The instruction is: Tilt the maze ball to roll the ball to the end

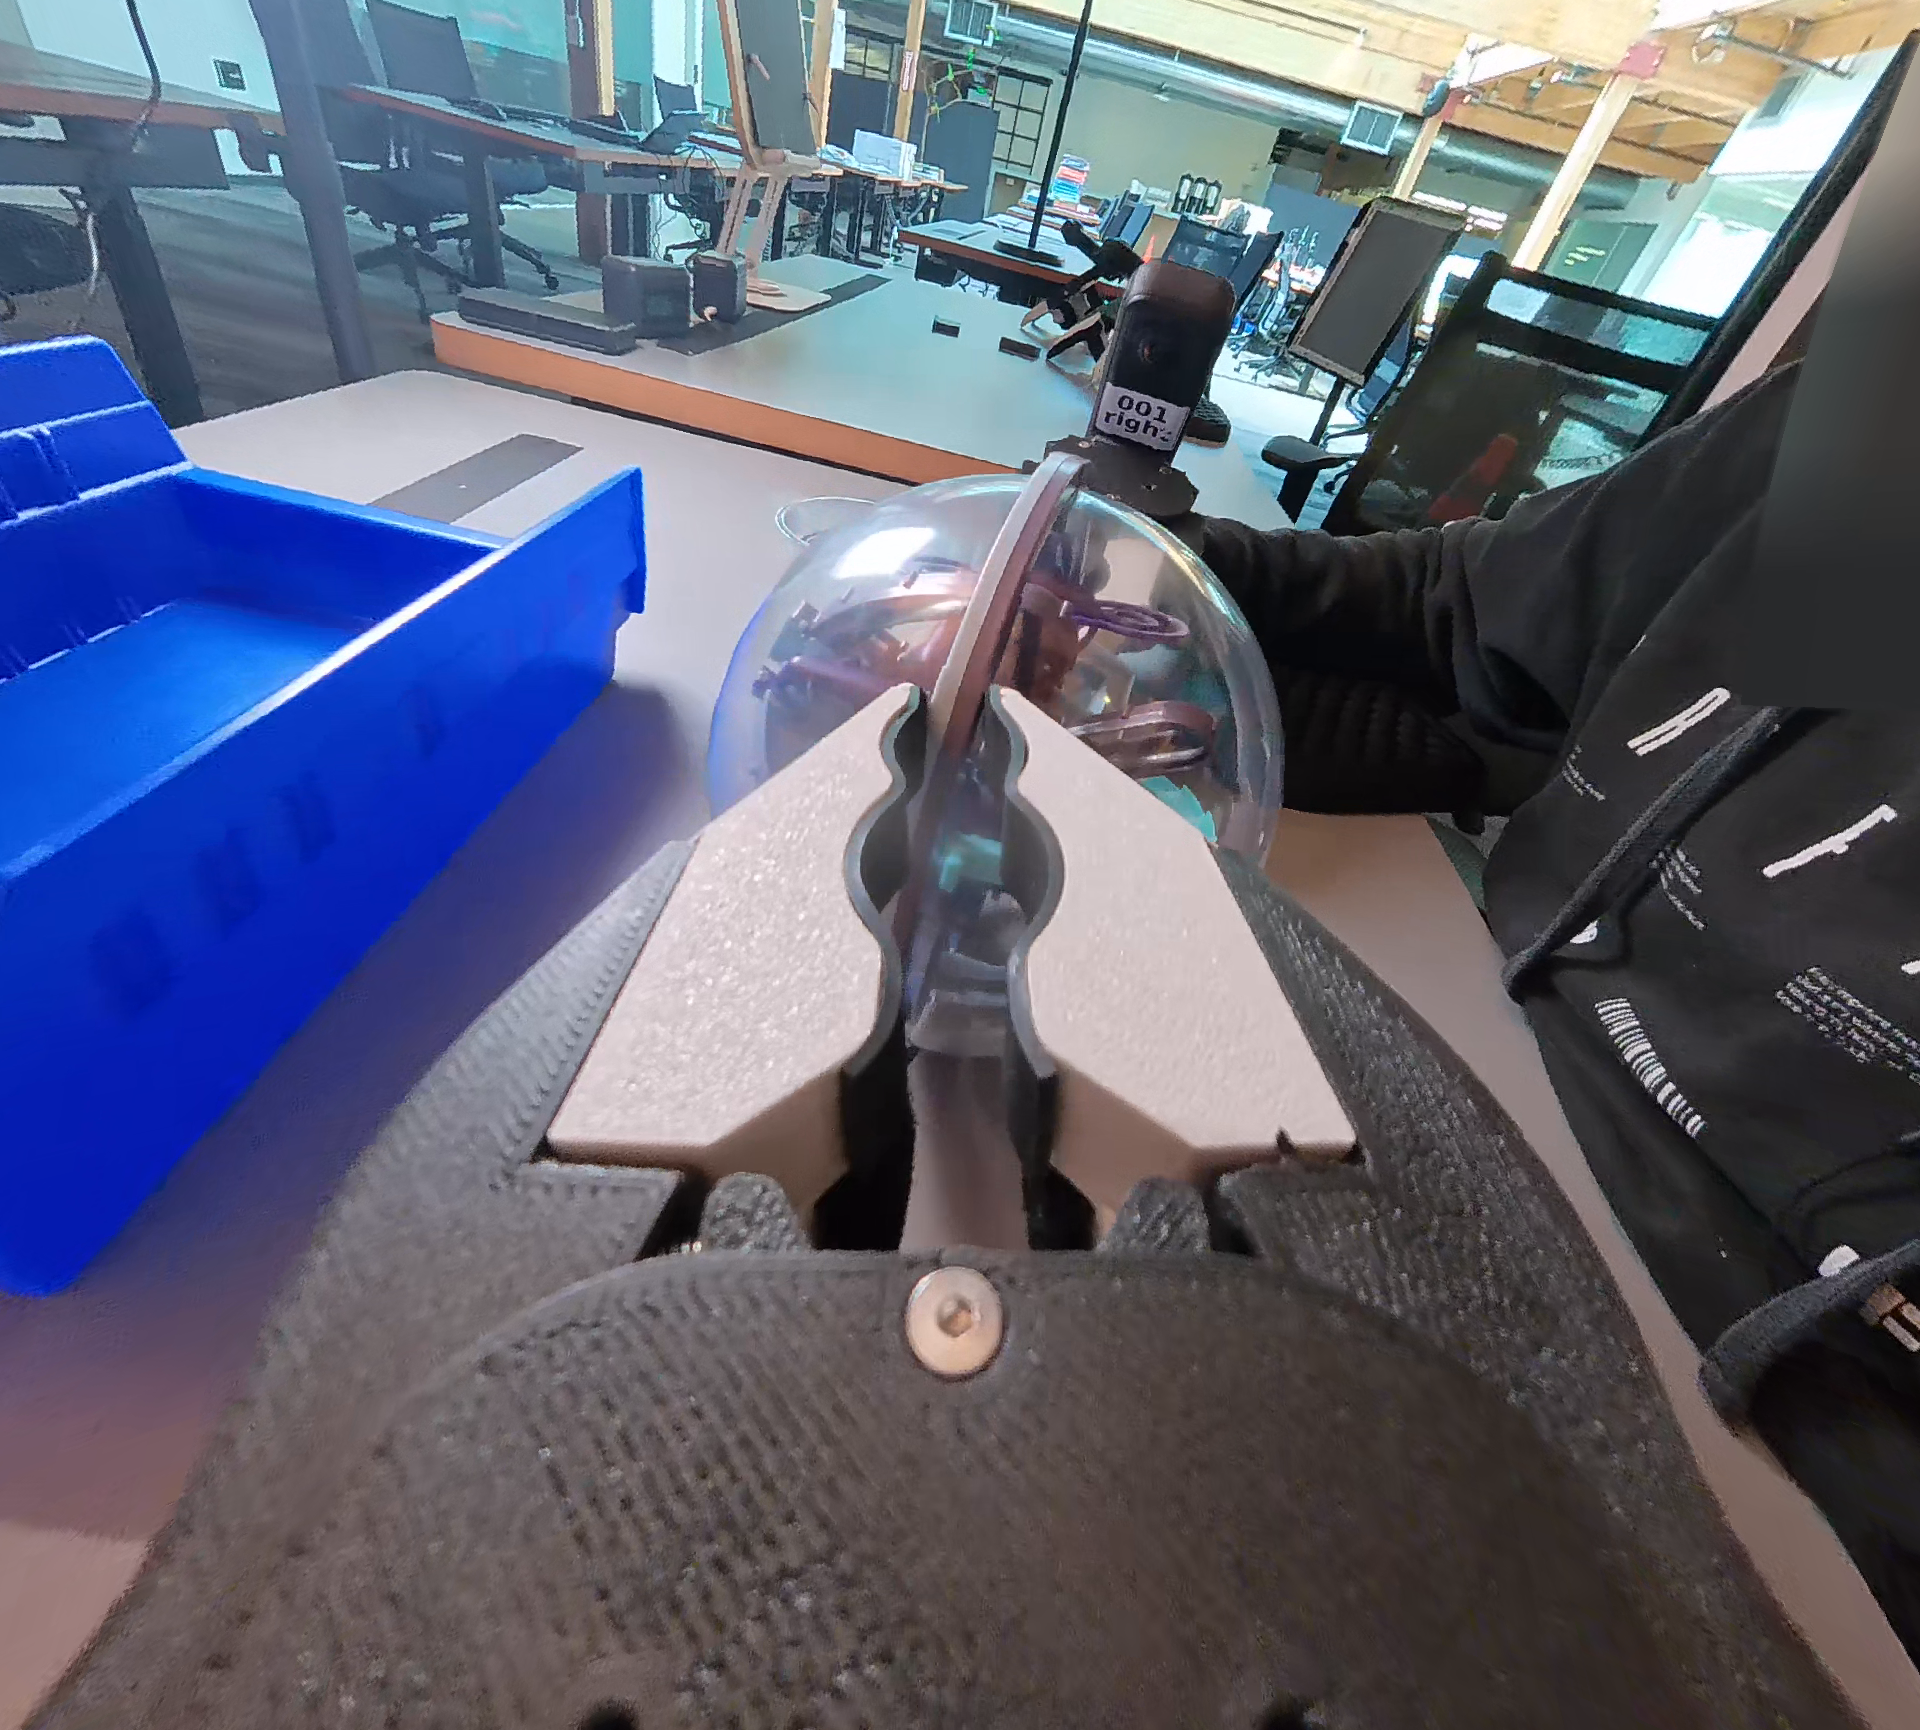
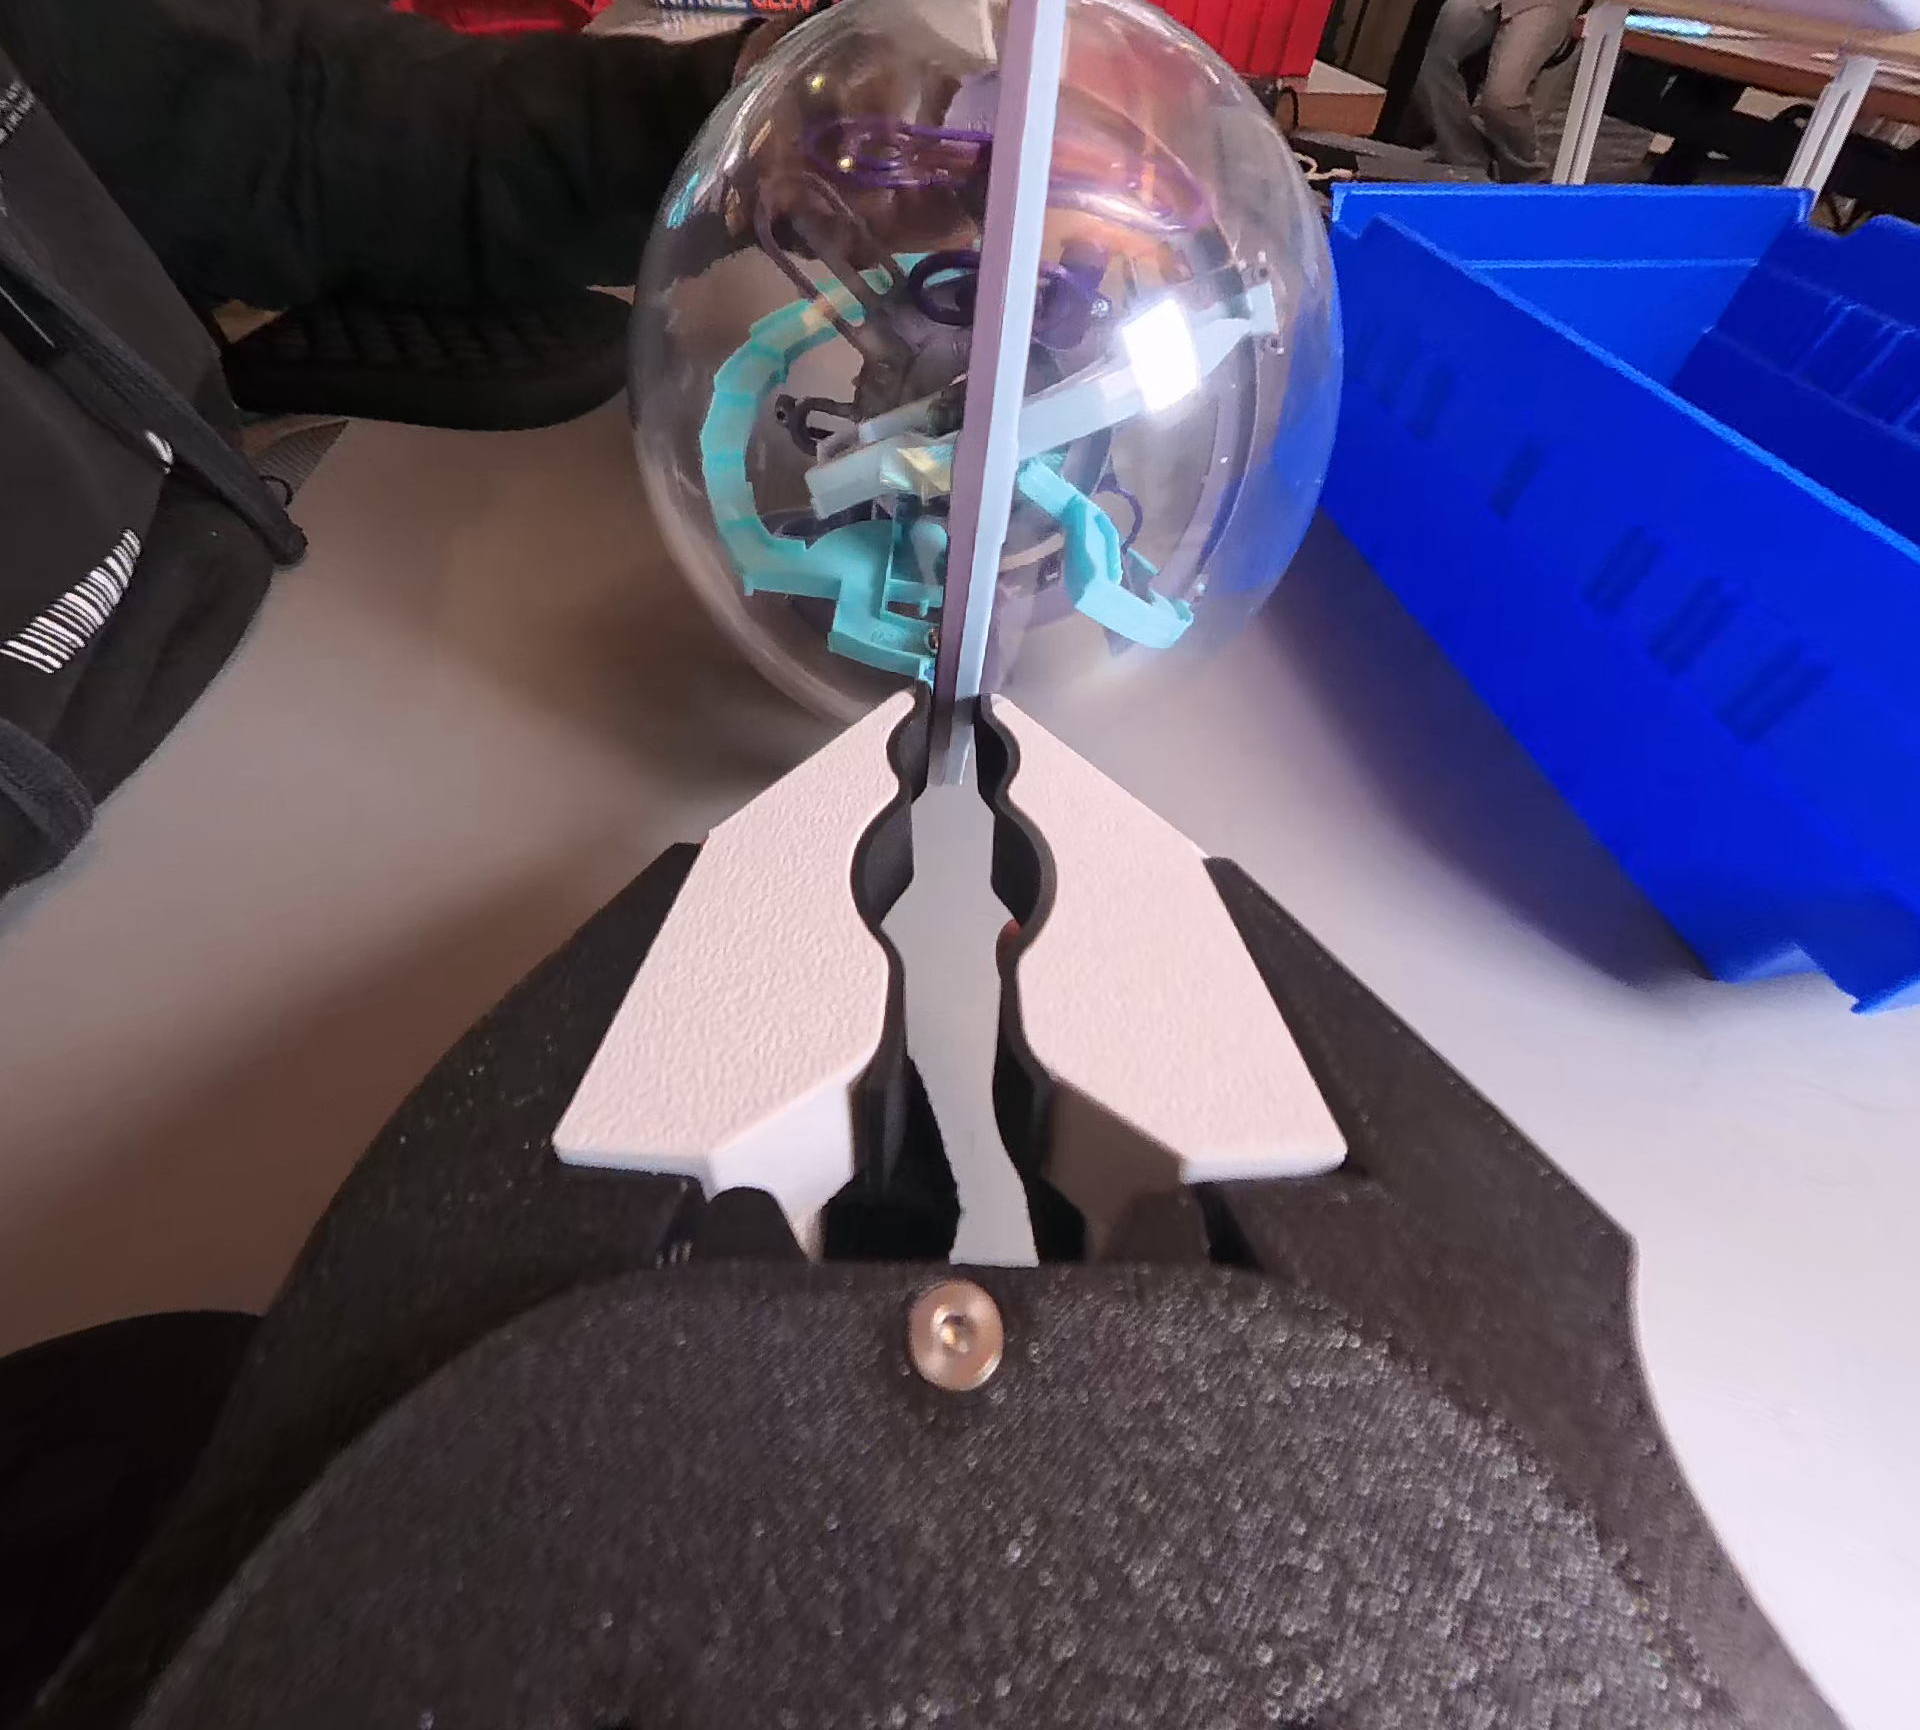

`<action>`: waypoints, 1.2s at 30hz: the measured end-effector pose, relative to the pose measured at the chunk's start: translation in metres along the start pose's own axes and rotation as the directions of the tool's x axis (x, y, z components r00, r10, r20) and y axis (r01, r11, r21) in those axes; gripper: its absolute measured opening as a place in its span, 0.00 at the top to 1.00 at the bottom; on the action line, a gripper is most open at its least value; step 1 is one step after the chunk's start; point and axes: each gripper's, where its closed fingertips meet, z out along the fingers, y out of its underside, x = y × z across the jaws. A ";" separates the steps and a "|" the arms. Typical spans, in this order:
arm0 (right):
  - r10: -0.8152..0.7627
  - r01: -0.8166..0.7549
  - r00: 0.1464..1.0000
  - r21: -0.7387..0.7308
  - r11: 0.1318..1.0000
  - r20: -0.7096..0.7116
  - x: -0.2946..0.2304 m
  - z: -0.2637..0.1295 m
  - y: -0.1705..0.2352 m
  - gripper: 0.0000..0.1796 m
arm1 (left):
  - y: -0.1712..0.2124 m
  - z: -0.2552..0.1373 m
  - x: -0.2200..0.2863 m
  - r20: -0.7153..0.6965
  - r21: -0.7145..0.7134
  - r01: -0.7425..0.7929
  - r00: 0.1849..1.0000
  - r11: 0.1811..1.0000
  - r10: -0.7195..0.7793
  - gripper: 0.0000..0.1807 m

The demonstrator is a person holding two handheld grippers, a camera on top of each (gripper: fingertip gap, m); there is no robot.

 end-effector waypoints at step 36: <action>0.091 -0.087 0.993 0.054 0.995 -0.080 0.014 0.002 -0.014 0.97 | 0.007 -0.005 -0.044 0.027 0.121 0.176 0.983 0.977 -0.181 0.95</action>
